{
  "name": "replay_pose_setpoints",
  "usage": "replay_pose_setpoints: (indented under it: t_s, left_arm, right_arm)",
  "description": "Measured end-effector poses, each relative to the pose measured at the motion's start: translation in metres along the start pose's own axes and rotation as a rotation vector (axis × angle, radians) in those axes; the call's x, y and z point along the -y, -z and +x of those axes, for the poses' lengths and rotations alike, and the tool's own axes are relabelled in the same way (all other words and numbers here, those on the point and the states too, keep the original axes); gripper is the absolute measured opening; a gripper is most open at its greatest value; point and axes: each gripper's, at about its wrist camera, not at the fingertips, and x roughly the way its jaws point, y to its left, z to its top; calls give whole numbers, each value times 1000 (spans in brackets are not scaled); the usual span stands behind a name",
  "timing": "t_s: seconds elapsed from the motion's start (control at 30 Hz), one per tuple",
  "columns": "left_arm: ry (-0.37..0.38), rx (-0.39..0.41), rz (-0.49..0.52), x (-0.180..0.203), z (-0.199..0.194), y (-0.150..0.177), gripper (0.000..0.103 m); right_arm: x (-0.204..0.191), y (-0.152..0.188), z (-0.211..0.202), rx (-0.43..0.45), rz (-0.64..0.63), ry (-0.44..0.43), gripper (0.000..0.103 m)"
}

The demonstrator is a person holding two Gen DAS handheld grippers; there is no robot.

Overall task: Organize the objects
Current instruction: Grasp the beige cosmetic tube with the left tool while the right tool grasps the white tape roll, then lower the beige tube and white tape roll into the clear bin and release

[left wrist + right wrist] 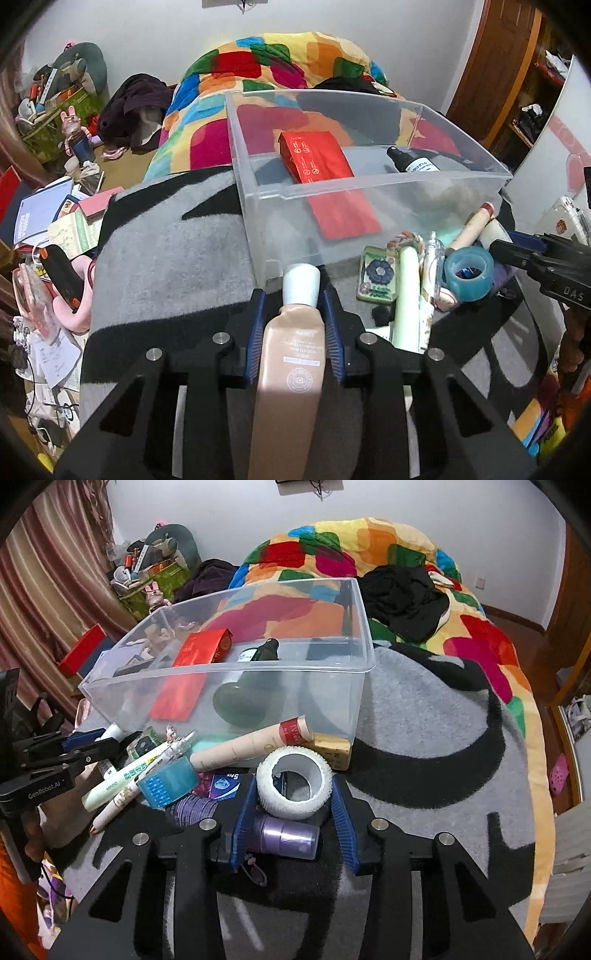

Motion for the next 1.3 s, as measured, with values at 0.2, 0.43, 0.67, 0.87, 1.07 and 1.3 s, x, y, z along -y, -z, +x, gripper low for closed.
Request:
replay_pose_setpoints:
  t_s: [0.2,0.43,0.67,0.87,1.07,1.3]
  left_arm:
    - [3,26,-13,-1,-13,4,31]
    - [15,105,-31,0,-42,-3,30]
    - [29,180,-23,5,-64,-18,19]
    - [54,220,-40,6,-73,-29,19]
    - [64,268,-51,5,-89,-44,19]
    - [75,338,-55,5,-111,-68,19]
  right_arm:
    - [-4,0,-21,46,-9,4,37]
    - [-12,-13,-43,109,-28,-9,37]
    - [-22,-27,-51,155,-39,-18,37]
    - [-25,-38,-52,176,-34,-30,37]
    - [-28,-48,-54,201,-35,-37,37]
    - [-33,-65,-58,232,-48,-38,37]
